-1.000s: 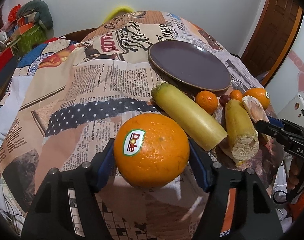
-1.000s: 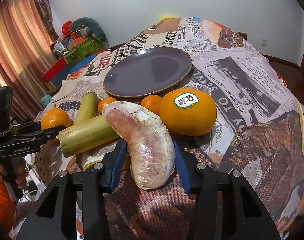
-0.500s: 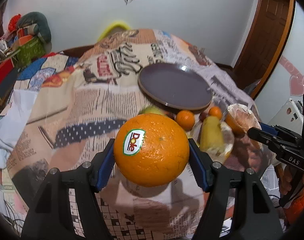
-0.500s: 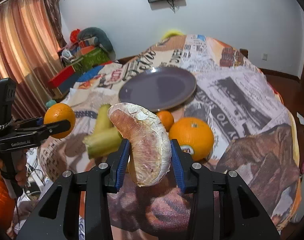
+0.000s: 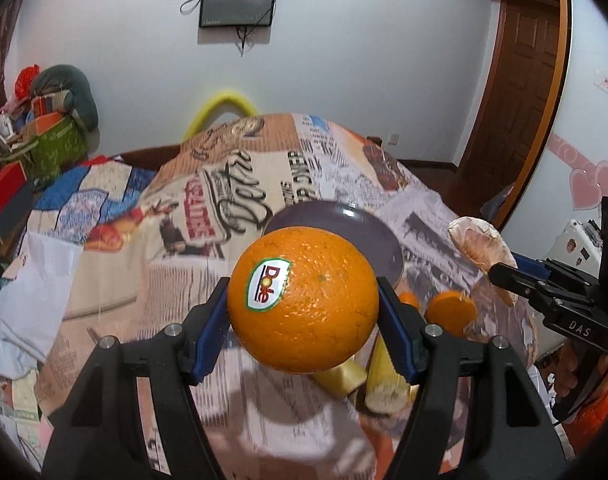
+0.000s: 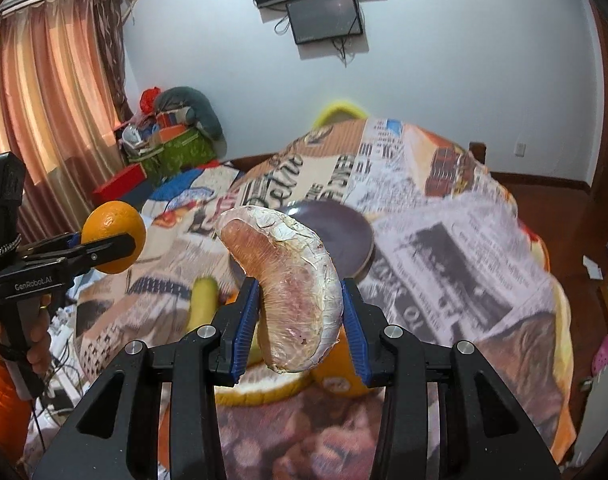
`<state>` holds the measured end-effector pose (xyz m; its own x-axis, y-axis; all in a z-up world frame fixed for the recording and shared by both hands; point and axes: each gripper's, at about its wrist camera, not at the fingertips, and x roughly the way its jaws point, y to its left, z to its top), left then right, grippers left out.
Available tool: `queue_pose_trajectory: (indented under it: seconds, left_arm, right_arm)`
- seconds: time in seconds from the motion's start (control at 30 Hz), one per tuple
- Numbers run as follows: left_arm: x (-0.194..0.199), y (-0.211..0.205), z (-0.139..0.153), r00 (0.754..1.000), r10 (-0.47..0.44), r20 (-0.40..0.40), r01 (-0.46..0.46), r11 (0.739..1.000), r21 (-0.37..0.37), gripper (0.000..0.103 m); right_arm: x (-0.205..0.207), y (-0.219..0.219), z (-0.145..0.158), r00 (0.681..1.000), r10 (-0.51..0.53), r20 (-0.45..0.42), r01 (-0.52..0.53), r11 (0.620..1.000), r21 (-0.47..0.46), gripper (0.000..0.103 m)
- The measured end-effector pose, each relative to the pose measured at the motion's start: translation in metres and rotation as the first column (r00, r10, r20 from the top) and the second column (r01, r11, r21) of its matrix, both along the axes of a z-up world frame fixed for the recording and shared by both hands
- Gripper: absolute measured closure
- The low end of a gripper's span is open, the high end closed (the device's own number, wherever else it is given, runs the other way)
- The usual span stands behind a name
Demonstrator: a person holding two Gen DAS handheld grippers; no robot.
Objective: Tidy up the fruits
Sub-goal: 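Carry the orange onto the plate with the left tool while the right tool sets the segment there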
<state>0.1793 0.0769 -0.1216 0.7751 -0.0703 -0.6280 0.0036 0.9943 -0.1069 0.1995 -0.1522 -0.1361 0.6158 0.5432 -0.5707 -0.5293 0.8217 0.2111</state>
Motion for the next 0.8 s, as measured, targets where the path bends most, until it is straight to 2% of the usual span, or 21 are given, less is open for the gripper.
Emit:
queue_pose_trajectory:
  seconds: [0.27, 0.4, 0.8]
  left_arm:
    - [0.029, -0.004, 0.012, 0.999, -0.013, 0.037, 0.013, 1.000, 0.015, 0.035]
    - [0.050, -0.007, 0.013, 0.999, -0.026, 0.045, 0.025, 1.000, 0.013, 0.035]
    - [0.112, -0.003, -0.010, 1.000, -0.029, -0.001, 0.029, 1.000, -0.009, 0.035]
  right_arm:
    - [0.026, 0.002, 0.016, 0.997, -0.023, 0.076, 0.024, 1.000, -0.018, 0.065]
    - [0.039, 0.005, 0.018, 0.996, -0.023, 0.087, 0.025, 0.999, -0.021, 0.065]
    - [0.089, 0.027, 0.011, 0.995, 0.003, 0.097, 0.004, 0.997, -0.072, 0.065]
